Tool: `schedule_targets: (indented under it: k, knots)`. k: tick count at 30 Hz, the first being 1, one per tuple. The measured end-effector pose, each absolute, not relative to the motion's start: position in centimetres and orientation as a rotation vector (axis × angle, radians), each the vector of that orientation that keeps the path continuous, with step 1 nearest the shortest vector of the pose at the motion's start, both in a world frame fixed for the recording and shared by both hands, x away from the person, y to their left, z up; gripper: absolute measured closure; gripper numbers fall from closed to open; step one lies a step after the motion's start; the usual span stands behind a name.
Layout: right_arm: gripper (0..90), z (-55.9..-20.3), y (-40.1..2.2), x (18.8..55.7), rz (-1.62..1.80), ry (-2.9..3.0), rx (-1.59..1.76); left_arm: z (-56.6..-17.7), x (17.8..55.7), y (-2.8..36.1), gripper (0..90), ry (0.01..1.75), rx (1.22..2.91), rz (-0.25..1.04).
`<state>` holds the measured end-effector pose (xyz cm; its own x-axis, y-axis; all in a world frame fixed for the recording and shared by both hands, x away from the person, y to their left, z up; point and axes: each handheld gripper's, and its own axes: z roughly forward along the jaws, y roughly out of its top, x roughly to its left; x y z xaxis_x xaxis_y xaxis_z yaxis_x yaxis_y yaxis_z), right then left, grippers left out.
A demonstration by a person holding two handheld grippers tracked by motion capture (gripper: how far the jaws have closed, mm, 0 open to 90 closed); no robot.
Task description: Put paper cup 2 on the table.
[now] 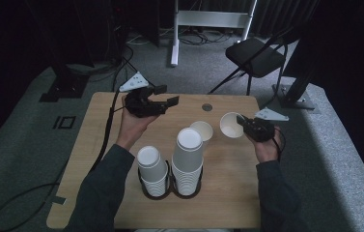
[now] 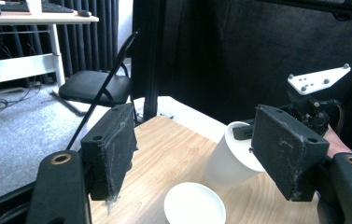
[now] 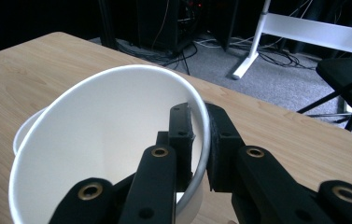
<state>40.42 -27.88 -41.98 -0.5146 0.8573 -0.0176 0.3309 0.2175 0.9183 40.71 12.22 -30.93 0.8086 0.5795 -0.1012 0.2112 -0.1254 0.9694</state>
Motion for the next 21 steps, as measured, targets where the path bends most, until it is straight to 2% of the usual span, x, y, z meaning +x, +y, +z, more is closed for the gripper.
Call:
schedule_targets:
  k: [21]
  knots:
    - [82.5,-45.6,-27.9,41.1,1.213,2.025,1.167,-31.1,40.6,12.3,30.5,0.622,1.693,0.343]
